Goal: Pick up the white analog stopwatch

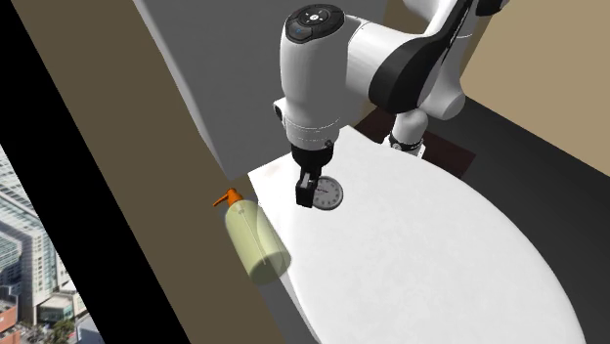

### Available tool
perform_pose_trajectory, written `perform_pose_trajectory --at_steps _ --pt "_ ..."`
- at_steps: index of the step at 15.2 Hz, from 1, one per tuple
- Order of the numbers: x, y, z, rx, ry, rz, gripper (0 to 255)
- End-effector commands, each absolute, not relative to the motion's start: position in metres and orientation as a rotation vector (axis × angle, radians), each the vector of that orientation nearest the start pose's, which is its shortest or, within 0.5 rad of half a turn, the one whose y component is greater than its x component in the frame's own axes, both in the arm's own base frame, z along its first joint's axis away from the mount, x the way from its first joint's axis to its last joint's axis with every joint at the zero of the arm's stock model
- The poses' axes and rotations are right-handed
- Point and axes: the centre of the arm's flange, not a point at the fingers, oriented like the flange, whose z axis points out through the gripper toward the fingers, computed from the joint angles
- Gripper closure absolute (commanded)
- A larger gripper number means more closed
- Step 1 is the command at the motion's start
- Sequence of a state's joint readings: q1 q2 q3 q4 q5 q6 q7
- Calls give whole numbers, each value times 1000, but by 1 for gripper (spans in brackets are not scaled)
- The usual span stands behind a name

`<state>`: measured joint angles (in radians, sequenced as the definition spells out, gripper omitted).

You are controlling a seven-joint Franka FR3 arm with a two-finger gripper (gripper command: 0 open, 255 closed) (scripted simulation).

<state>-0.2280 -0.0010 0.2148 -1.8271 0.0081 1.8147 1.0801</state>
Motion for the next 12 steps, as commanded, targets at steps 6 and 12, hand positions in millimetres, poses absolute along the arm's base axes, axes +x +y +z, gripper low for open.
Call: perform_pose_trajectory --at_steps 6,12 --pt "562 -6 560 -2682 1635 22 255" --pt "562 -6 592 -2682 1635 22 255"
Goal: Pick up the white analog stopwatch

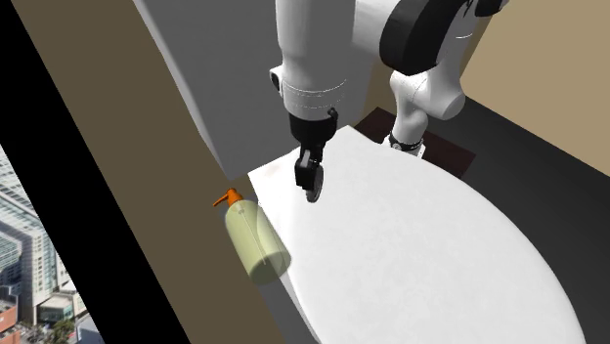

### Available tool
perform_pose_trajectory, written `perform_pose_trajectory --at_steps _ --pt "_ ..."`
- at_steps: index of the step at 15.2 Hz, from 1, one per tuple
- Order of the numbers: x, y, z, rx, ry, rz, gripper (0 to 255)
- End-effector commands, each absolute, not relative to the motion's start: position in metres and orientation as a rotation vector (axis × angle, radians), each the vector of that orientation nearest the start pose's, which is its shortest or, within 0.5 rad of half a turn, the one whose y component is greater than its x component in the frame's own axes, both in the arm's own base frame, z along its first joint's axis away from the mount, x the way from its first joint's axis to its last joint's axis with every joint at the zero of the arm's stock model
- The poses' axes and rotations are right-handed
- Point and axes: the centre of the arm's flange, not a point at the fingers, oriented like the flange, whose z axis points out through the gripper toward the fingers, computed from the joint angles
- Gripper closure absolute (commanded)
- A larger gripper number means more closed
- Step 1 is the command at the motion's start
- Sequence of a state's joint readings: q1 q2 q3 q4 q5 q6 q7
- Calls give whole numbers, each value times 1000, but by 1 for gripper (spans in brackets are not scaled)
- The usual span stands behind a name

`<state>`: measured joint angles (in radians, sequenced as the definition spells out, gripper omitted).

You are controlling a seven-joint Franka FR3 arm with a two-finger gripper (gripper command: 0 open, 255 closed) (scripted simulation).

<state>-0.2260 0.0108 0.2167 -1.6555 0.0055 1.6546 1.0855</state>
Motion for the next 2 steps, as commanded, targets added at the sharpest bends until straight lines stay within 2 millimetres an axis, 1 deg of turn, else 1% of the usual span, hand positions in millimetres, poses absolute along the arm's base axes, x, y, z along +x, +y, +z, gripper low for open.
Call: perform_pose_trajectory --at_steps 1,2 --pt "562 -6 593 -2682 1635 22 255" --pt "562 -6 593 -2682 1635 22 255"
